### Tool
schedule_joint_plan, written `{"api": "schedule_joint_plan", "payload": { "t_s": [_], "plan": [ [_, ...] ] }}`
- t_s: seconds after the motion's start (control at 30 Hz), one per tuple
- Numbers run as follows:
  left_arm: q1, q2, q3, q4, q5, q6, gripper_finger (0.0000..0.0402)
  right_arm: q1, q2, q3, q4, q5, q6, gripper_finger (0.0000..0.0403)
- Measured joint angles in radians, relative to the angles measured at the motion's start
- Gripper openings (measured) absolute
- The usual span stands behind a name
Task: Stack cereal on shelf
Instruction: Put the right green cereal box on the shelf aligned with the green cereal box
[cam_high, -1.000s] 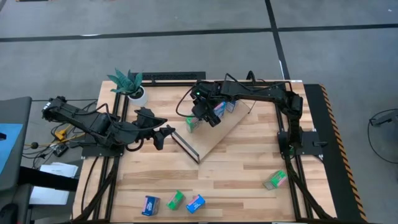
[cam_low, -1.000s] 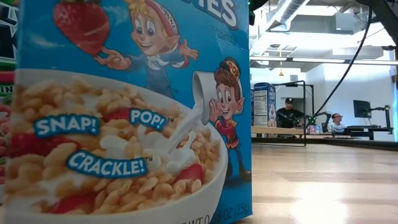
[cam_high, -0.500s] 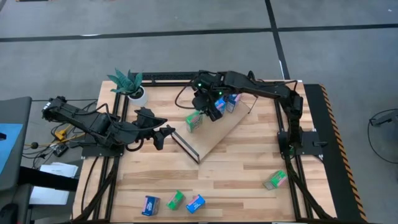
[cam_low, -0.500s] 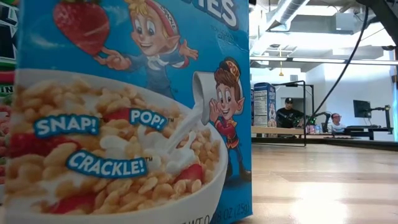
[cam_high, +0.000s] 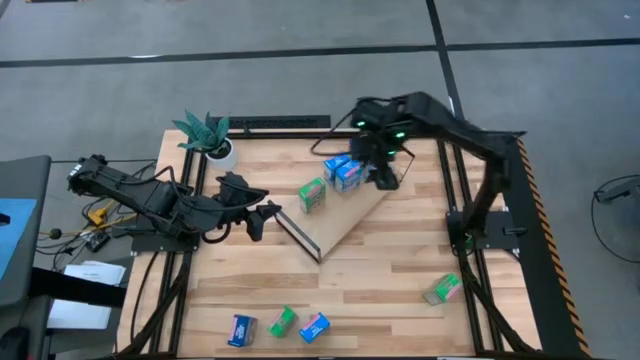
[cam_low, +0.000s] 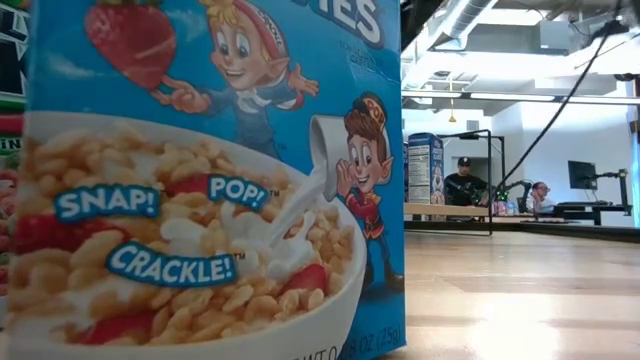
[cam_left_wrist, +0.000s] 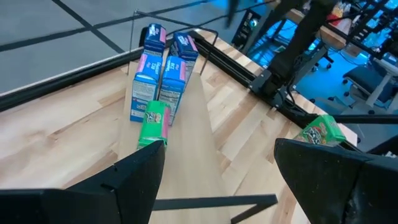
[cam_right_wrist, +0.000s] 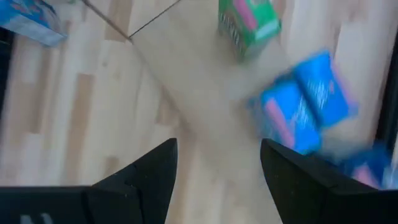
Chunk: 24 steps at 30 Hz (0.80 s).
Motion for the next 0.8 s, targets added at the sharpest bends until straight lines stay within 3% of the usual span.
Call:
{"api": "schedule_joint_plan", "payload": {
  "t_s": [0.27,0.4,0.6,0.8],
  "plan": [
    [0.000,0.000,0.000,-0.003,-0.038,0.013,0.0293,0.031,-0.364,-0.244,-0.008,-0.102,0.300,0.0256],
    [0.000,0.000,0.000,-0.003,-0.069,0.011,0.0293,0.109,-0.570,-0.398,-0.008,-0.104,0.496,0.0256],
    [0.000,0.000,0.000,-0.003,-0.089,-0.001,0.0293,0.306,-0.831,-0.627,0.003,-0.096,0.680,0.0256],
    [0.003,0.000,0.000,-0.003,-0.073,-0.060,0.0293,0.534,-0.929,-0.815,0.009,-0.094,0.792,0.0256]
  ]
}}
